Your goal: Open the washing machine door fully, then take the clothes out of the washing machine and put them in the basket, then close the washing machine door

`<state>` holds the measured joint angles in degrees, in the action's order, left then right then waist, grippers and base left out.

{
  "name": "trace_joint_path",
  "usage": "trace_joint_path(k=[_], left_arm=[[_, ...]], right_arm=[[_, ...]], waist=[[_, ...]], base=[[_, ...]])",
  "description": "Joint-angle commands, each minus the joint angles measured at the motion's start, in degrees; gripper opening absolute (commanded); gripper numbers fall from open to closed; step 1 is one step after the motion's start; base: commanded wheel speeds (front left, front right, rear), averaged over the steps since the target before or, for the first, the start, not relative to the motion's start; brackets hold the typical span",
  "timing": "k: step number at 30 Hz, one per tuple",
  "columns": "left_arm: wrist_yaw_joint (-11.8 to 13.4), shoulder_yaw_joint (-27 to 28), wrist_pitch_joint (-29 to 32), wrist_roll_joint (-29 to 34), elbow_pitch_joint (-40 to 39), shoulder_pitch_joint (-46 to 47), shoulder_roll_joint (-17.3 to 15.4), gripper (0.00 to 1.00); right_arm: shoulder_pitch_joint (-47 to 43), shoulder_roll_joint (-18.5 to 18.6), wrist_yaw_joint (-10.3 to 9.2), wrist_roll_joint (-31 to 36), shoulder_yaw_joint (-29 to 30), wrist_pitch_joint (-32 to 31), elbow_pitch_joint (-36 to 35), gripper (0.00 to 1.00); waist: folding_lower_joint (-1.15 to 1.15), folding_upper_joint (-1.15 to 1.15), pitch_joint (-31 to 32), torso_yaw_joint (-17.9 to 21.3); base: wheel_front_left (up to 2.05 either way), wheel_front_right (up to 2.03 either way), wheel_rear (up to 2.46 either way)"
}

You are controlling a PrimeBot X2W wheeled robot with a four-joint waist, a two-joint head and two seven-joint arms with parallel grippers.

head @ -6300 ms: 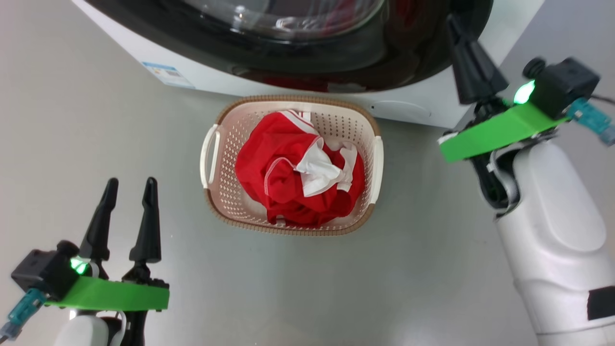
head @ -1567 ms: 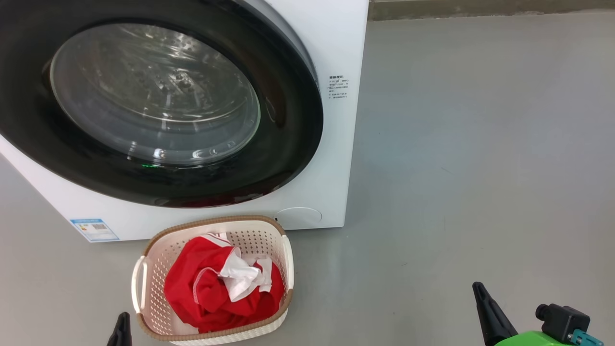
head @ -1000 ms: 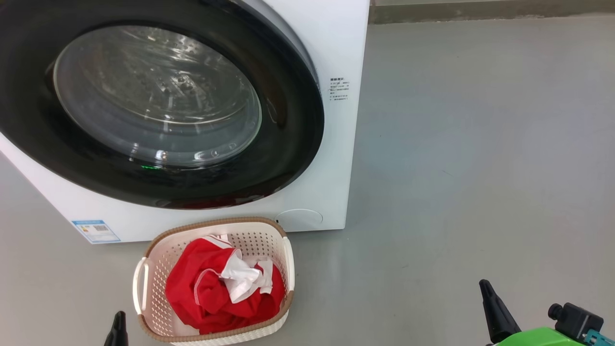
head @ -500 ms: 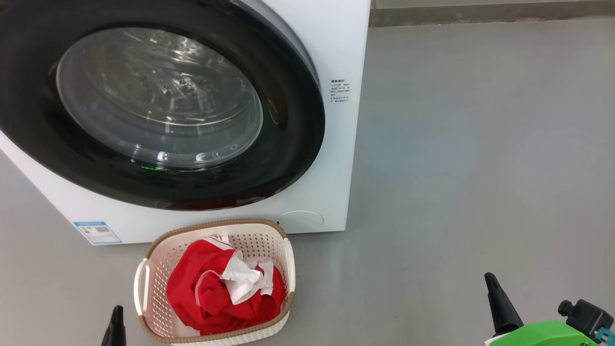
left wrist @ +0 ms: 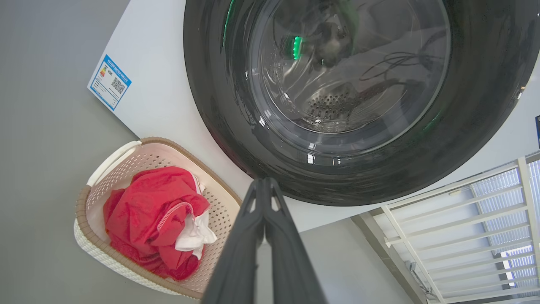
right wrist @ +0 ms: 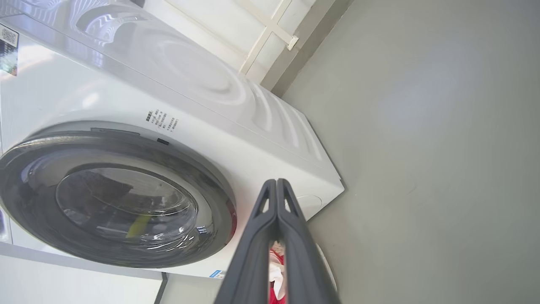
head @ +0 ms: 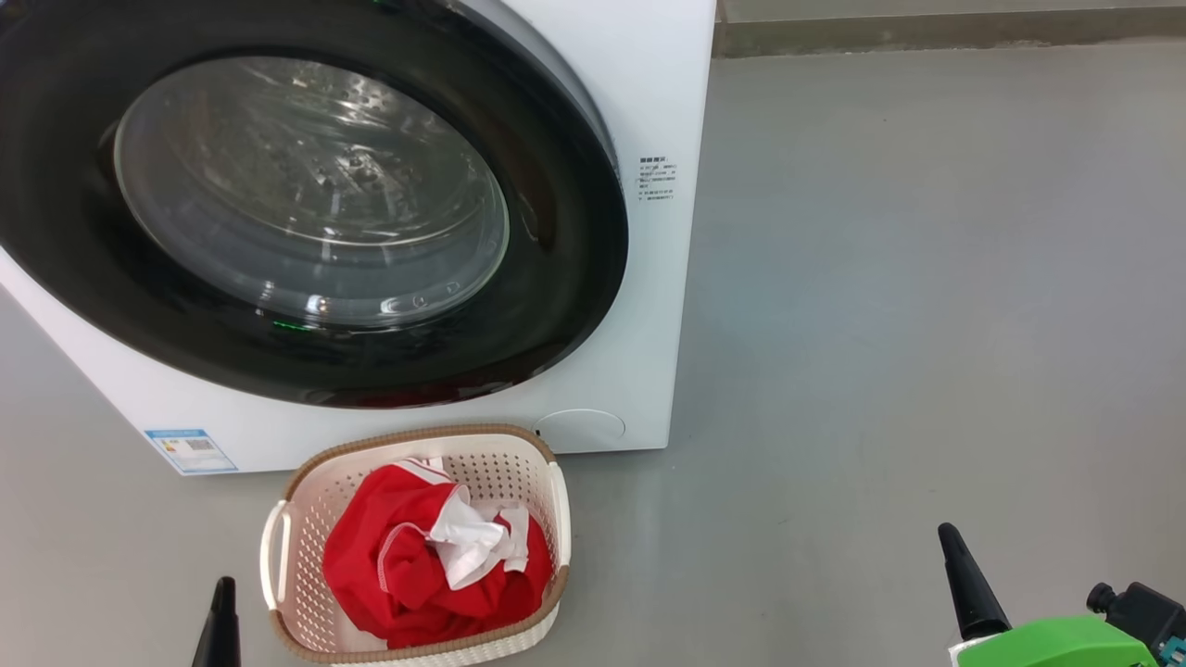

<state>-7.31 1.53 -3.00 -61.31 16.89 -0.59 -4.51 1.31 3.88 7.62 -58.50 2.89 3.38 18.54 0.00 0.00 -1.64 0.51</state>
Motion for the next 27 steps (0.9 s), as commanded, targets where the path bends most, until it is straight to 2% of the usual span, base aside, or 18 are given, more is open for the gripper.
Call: trace_joint_path(k=[1,27], left_arm=[[-0.1,1.4,0.6,-1.7,-1.5,2.6,-0.5,0.00],[-0.1,3.1,4.9,-15.7,-2.2,4.6,0.5,0.00]], right_arm=[[2.6,0.4,-0.07,-2.1,-0.2,-0.4,-1.7,0.00],[3.7,-0.2,-0.10,-17.4,1.5,-4.9,-3.1,0.00]], waist=[[0.00,0.00,0.0,0.0],[0.00,0.00,0.7,-0.3]], base=[[0.00,0.00,0.00],[0.00,0.00,0.00]])
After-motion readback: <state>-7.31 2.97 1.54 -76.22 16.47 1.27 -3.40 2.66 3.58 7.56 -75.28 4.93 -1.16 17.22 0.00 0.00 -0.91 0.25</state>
